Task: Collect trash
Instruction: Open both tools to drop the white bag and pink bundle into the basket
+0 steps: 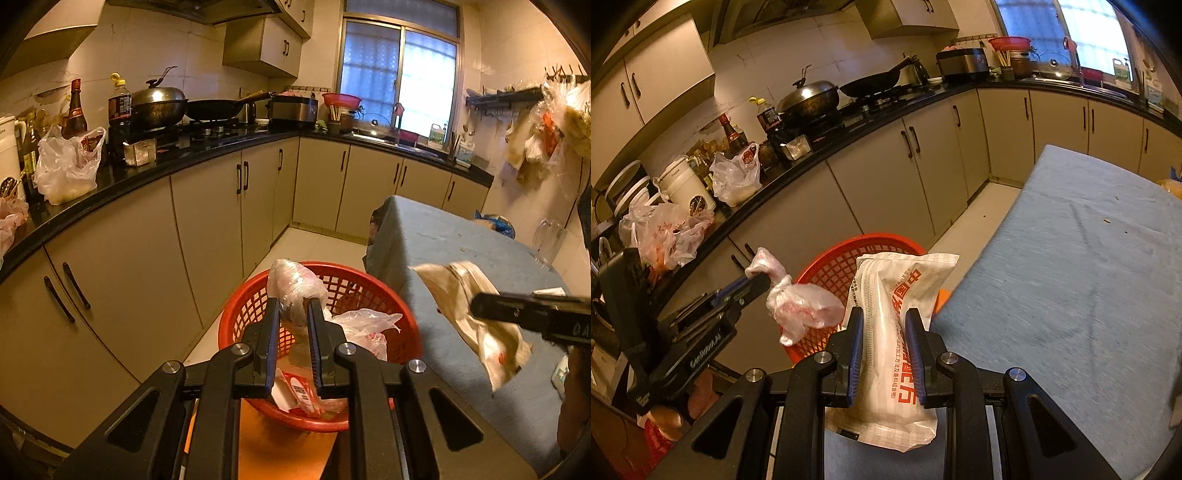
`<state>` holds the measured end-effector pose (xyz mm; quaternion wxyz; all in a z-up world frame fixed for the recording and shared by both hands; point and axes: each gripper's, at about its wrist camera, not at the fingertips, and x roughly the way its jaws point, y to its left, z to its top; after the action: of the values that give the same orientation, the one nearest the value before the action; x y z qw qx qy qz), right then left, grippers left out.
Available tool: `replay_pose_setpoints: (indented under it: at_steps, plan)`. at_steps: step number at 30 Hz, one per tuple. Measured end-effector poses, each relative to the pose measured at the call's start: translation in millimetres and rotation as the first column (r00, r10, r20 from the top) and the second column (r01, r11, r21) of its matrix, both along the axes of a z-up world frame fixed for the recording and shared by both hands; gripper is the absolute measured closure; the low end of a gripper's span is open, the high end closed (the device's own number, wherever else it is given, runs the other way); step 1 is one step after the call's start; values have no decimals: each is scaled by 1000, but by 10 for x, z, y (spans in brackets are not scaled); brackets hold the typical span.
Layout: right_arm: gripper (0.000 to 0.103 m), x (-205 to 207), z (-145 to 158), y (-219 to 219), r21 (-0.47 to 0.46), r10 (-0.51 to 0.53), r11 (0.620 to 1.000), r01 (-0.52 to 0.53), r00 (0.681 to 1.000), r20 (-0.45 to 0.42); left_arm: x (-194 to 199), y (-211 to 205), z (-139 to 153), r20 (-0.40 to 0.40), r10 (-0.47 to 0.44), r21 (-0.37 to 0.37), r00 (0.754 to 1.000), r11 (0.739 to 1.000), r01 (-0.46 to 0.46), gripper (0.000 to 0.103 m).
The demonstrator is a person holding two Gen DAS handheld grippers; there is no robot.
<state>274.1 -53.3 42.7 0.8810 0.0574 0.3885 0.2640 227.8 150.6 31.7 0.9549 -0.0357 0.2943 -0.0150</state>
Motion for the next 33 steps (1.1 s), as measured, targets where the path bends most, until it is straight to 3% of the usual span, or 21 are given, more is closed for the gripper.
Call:
replay_pose_setpoints:
  at_steps: [6,17,20,22,23,33]
  plan:
    - [78,220,-99,243,-2,11,1000,-12,1000,-23,115,-44,-150,-43,-22,54,999,998,24,89]
    - [76,610,-428,447,-12,13,1000,-14,993,-114,289,-36,-366,-97,-22,90,995,995,31,88]
    - [74,644,-474,432,-7,5,1000,-6,991,-133,304,-27,-370,-95,-13,85,995,996,21,80]
    - [73,656,-467,406,10,6,1000,-4,990,-140,299,-7,-350,-87,-4,72,996,997,11,65]
    - [68,651,-452,400,13,4,1000,-3,991,-136,299,7,-344,-83,-4,68,997,998,10,62]
    - [66,405,-225,175,53,-12,998,17,996,-89,123,-14,-178,-55,0,39,998,999,2,61]
